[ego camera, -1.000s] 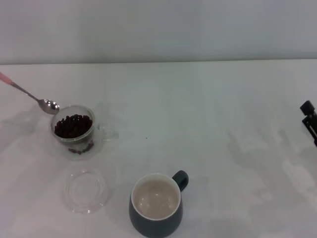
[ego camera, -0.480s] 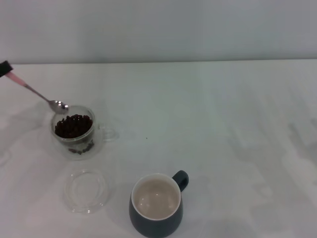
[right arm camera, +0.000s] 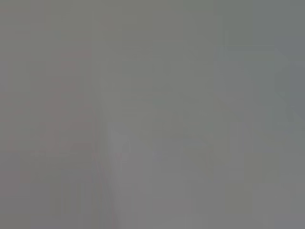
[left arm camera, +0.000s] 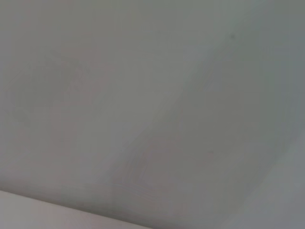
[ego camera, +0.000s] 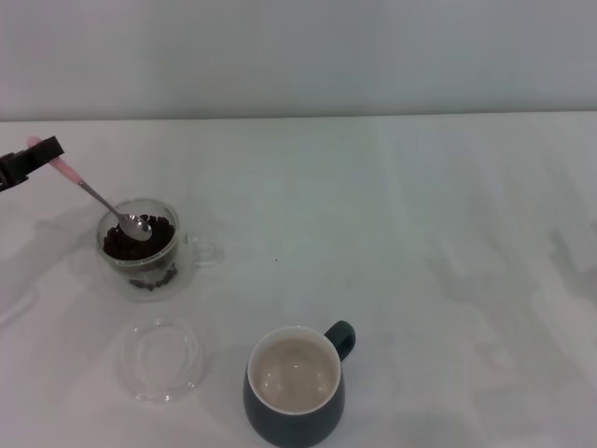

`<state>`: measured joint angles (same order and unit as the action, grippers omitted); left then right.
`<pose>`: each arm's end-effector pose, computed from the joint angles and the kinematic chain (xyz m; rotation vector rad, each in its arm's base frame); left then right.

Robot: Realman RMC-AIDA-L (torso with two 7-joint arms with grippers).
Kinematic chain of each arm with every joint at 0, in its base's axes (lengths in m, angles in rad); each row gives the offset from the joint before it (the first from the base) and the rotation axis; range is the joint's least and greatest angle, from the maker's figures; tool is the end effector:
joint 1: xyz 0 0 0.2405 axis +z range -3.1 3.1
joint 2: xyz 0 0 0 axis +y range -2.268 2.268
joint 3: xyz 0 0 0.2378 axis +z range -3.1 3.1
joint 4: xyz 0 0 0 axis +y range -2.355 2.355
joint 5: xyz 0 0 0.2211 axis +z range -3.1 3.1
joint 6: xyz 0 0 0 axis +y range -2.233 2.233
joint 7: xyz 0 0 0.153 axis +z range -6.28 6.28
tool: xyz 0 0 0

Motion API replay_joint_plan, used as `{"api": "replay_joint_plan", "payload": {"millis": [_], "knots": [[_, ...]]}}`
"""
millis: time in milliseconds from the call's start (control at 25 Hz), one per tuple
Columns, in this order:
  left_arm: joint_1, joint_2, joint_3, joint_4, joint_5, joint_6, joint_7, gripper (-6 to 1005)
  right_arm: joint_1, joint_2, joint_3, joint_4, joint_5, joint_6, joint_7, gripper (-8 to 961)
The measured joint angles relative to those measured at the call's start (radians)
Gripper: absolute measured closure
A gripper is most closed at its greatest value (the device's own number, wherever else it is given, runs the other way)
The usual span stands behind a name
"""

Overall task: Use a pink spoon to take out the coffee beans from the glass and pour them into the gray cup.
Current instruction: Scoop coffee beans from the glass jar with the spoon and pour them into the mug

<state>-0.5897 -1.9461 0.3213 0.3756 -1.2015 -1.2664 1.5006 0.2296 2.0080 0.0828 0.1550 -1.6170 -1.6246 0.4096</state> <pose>-0.3115 0.3824 0.0584 -2.0413 -1.2400 -0.9289 0.3478 0.2409 0.0267 -1.4848 0.5710 1.0049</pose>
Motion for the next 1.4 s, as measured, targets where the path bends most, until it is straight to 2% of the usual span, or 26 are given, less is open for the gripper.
{"api": "replay_joint_plan", "payload": {"millis": [200, 400, 600, 1040, 1400], "knots": [[-0.006, -0.005, 0.020, -0.001, 0.000, 0.023, 0.011, 863, -0.004, 0.000, 0.000, 0.005, 0.000, -0.002, 0.000, 260], [-0.015, -0.034, 0.050, 0.001, -0.004, 0.043, 0.011, 863, -0.003, 0.000, 0.000, 0.009, 0.000, -0.003, 0.000, 260], [-0.018, -0.051, 0.048, -0.004, -0.009, 0.045, -0.002, 862, -0.003, 0.000, 0.000, 0.009, 0.000, -0.003, 0.000, 260], [0.072, -0.055, 0.043, -0.013, -0.146, 0.020, -0.052, 862, 0.001, 0.001, 0.000, 0.009, -0.001, -0.009, 0.000, 260], [0.138, -0.044, 0.042, -0.070, -0.284, -0.035, -0.065, 863, 0.000, 0.002, -0.004, 0.009, -0.004, -0.012, 0.000, 260]]}}
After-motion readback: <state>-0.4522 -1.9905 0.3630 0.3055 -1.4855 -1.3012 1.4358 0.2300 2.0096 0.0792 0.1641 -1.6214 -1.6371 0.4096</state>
